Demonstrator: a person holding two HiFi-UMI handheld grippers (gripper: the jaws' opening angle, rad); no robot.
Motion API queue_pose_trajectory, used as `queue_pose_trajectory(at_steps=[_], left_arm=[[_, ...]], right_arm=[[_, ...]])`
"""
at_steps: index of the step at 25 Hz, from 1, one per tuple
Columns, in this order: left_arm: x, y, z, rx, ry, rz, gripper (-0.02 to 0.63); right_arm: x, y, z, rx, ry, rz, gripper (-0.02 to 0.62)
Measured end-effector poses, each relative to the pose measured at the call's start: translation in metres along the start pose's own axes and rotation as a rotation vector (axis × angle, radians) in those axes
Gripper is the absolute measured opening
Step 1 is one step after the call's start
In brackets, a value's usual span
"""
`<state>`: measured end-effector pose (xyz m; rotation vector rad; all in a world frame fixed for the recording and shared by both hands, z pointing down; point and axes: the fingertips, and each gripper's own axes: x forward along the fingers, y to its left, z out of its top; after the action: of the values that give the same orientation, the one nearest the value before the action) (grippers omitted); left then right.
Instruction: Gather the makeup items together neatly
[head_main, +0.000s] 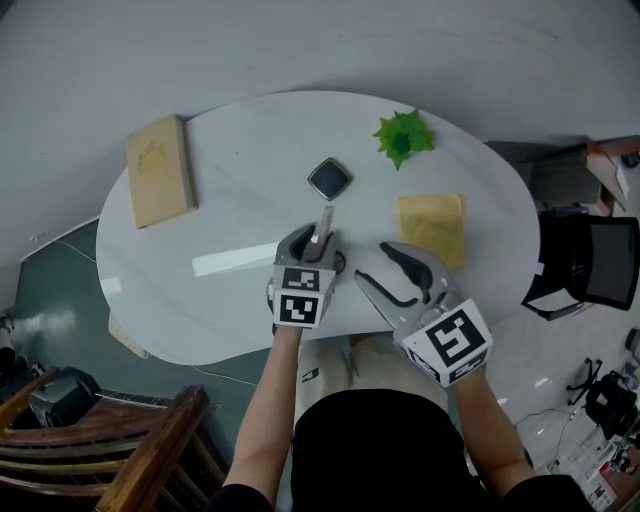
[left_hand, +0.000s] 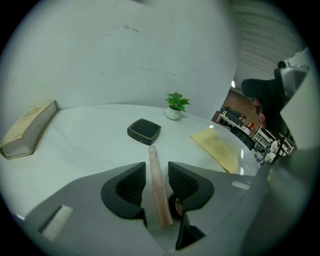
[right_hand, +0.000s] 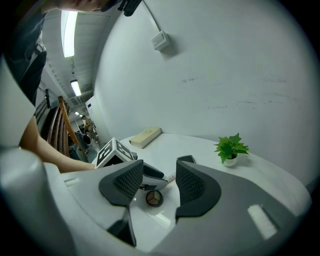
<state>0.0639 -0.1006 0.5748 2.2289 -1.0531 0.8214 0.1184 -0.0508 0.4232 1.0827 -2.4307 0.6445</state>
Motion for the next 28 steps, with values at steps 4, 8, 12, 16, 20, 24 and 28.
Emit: queue_pose_trajectory(at_steps=[4, 8, 12, 16, 20, 24, 28], left_arm=[[0.004, -0.002, -0.003, 0.019, 0.016, -0.004, 0.108], [0.008, -0.003, -0.006, 0.038, 0.027, -0.012, 0.093], [0.009, -0.001, -0.007, 0.040, 0.030, -0.018, 0.077], [0.008, 0.001, -0.006, 0.039, 0.026, -0.010, 0.064], [0.005, 0.005, -0.008, 0.034, 0.027, -0.005, 0.063], [-0.003, 0.013, -0.007, 0.018, 0.012, 0.008, 0.063], [-0.015, 0.029, -0.007, 0.002, -0.011, 0.037, 0.063]], right_arm=[[-0.001, 0.001, -0.001, 0.006, 0.002, -0.014, 0.202], [-0.003, 0.000, -0.002, 0.017, 0.003, -0.034, 0.202], [-0.005, 0.000, -0.001, 0.023, 0.001, -0.050, 0.202], [-0.006, 0.002, -0.002, 0.023, 0.007, -0.060, 0.202], [-0.005, 0.006, 0.000, 0.018, 0.008, -0.065, 0.202], [-0.002, 0.010, 0.003, 0.010, 0.013, -0.065, 0.202], [0.006, 0.019, 0.007, -0.001, 0.013, -0.059, 0.202]])
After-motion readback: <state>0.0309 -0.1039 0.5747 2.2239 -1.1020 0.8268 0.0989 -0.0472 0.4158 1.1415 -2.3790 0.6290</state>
